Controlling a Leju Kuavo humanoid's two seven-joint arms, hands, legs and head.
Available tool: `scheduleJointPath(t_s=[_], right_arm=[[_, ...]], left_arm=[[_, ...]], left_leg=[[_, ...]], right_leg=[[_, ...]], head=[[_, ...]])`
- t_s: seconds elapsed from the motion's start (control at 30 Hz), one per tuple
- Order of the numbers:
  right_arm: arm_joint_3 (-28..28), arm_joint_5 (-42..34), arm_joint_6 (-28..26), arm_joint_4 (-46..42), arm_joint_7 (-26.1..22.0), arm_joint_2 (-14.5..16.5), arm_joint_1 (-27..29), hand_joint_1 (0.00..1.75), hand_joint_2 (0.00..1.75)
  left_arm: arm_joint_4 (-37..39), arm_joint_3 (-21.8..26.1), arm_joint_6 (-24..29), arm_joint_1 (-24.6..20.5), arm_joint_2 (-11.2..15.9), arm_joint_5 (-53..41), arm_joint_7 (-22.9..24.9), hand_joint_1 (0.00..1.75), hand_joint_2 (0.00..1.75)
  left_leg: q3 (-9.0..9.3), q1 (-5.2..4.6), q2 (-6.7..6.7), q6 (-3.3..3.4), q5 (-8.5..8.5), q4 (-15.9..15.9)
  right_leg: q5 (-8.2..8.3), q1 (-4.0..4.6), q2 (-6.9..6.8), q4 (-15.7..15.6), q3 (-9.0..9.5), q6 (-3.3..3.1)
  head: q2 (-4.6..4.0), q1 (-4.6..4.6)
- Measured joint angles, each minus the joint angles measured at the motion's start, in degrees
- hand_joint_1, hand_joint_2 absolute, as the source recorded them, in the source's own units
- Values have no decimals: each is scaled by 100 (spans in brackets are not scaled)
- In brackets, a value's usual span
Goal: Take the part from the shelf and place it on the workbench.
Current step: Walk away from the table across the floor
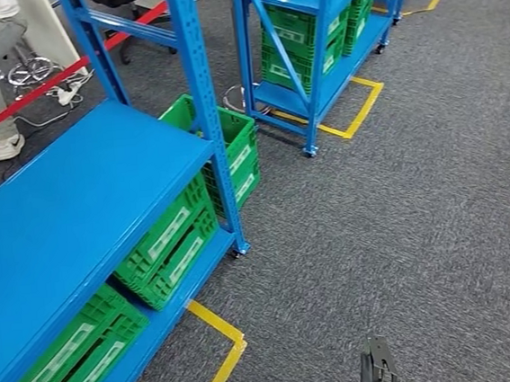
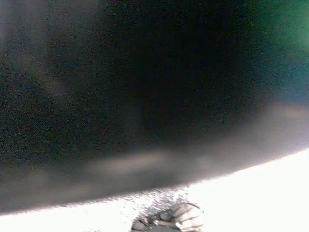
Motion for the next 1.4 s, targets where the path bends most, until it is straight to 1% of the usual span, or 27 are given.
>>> scheduleJointPath(t_s=[0.07,0.13,0.17,0.2,0.23,0.3,0.33,0.4,0.43,0.5,0.53,0.57,0.63,0.7,0.73,0.8,0.87,0.93,1.0,1.07,1.13,1.2,1.23,1.27,1.3,1.33,1.4], right_arm=[[40,-13,-3,0,5,-2,-3,0,0],[63,-33,-12,0,10,-9,15,0,0],[68,-44,-17,0,13,-13,31,0,0],[72,-55,-21,0,16,-17,44,0,0],[78,-63,-24,0,16,-20,51,0,0],[95,-74,-26,0,15,-23,50,0,0],[102,-75,-26,0,15,-24,46,0,0],[107,-80,-26,0,15,-26,44,0,0],[108,-84,-27,0,17,-26,48,0,0],[114,-94,-31,0,18,-26,50,0,0],[119,-99,-34,0,17,-26,46,0,0],[129,-103,-37,0,16,-27,40,0,0],[146,-107,-39,0,16,-32,42,0,0],[154,-109,-39,0,17,-38,51,0,0],[157,-110,-38,0,17,-40,51,0,0],[170,-112,-38,0,17,-41,44,0,0],[190,-114,-37,0,17,-41,34,0,0],[201,-126,-40,0,18,-42,24,0,0],[214,-151,-43,0,23,-42,14,0,0],[239,-180,-44,0,25,-41,3,0,0],[256,-208,-45,0,25,-44,11,0,0],[264,-233,-50,0,29,-49,41,0,0],[274,-246,-52,0,32,-52,54,0,0],[290,-259,-54,0,34,-53,59,0,0],[310,-273,-55,-1,34,-55,59,0,0],[331,-286,-56,-1,34,-57,56,0,0],[366,-305,-57,-1,38,-61,46,0,0]], left_arm=[[0,-4,2,1,2,8,2,0,0],[0,-8,3,-21,0,13,2,0,0],[0,-10,3,-27,-4,14,2,0,0],[0,-14,3,-25,-8,13,2,0,0],[0,-19,2,-18,-10,13,3,0,0],[0,-33,3,-10,-14,13,3,0,0],[0,-39,3,-13,-15,13,3,0,0],[0,-48,3,-29,-16,14,4,0,0],[0,-50,3,-31,-16,16,5,0,0],[0,-56,5,-17,-11,21,7,0,0],[0,-59,7,-8,-8,25,8,0,0],[0,-62,9,-7,-6,27,9,0,0],[0,-69,11,-27,-10,29,11,0,0],[0,-81,11,-38,-18,28,13,0,0],[0,-87,11,-31,-22,30,14,0,0],[0,-94,14,-16,-22,31,17,0,0],[0,-96,18,-25,-15,32,19,0,0],[0,-98,20,-48,-10,33,19,0,0],[0,-100,21,-40,-9,36,19,0,0],[0,-102,26,-22,-14,44,19,0,0],[0,-103,35,-39,-18,53,19,0,0],[0,-104,42,-50,-20,55,20,0,0],[0,-105,44,-45,-23,55,20,0,0],[0,-106,45,-37,-24,57,21,0,0],[0,-107,45,-34,-26,61,21,0,0],[0,-107,46,-34,-29,65,21,0,0],[0,-107,46,-49,-29,72,21,0,0]], left_leg=[[-2,24,-120,81,40,-35],[-19,37,-252,132,61,-43],[-28,35,-325,142,64,-43],[-32,32,-403,143,68,-42],[-32,32,-483,141,71,-41],[-25,38,-648,121,77,-33],[-29,37,-724,100,79,-25],[-73,39,-859,35,90,5],[-104,47,-926,-8,106,11],[-152,72,-1027,-91,129,13],[-180,69,-961,-120,92,64],[-249,61,-823,-144,-5,210],[-550,49,-461,-179,-357,868],[-877,60,-316,-198,-635,1588],[-919,63,-298,-196,-629,1702],[-663,53,-237,-162,-324,1255],[-233,-6,29,-84,-21,449],[-54,-68,208,-9,37,64],[-62,-73,103,49,37,20],[-47,-42,-26,113,70,-31],[-40,-14,-161,162,97,-59],[-42,-11,-317,177,102,-57],[-38,-10,-399,176,102,-55],[-31,-7,-482,173,102,-52],[-23,-1,-563,163,102,-49],[-18,6,-642,146,99,-42],[-45,6,-783,82,95,-8]], right_leg=[[-207,-25,244,269,-121,46],[-591,-40,558,1000,-462,63],[-741,-41,621,1389,-649,68],[-800,-41,651,1647,-781,71],[-736,-42,663,1677,-809,69],[-334,-58,744,1089,-553,58],[-149,-79,900,676,-364,55],[16,-117,1176,133,-101,46],[3,-118,1237,69,-65,33],[21,-110,1109,47,-48,-19],[32,-111,1034,34,-35,-55],[39,-113,949,16,-22,-90],[33,-89,759,0,-4,-145],[16,-57,558,1,1,-172],[8,-46,472,1,6,-178],[-12,-29,326,1,32,-177],[-45,-3,202,7,62,-152],[-71,31,81,15,71,-111],[-95,41,-29,7,84,-65],[-224,20,169,152,27,-9],[-541,-5,524,755,-257,33],[-807,-15,649,1524,-654,56],[-793,-17,661,1694,-771,64],[-659,-22,669,1626,-782,69],[-434,-34,693,1331,-681,72],[-196,-57,771,913,-514,76],[53,-99,998,249,-212,73]], head=[[0,16],[0,35],[0,37],[0,37],[-1,39],[-1,39],[-1,40],[0,36],[0,35],[0,35],[1,26],[1,6],[0,-29],[-1,-39],[0,-42],[-1,-43],[-1,-46],[1,-50],[1,-55],[0,-43],[1,-18],[1,-10],[1,-10],[1,-10],[1,-12],[0,-11],[1,-12]])
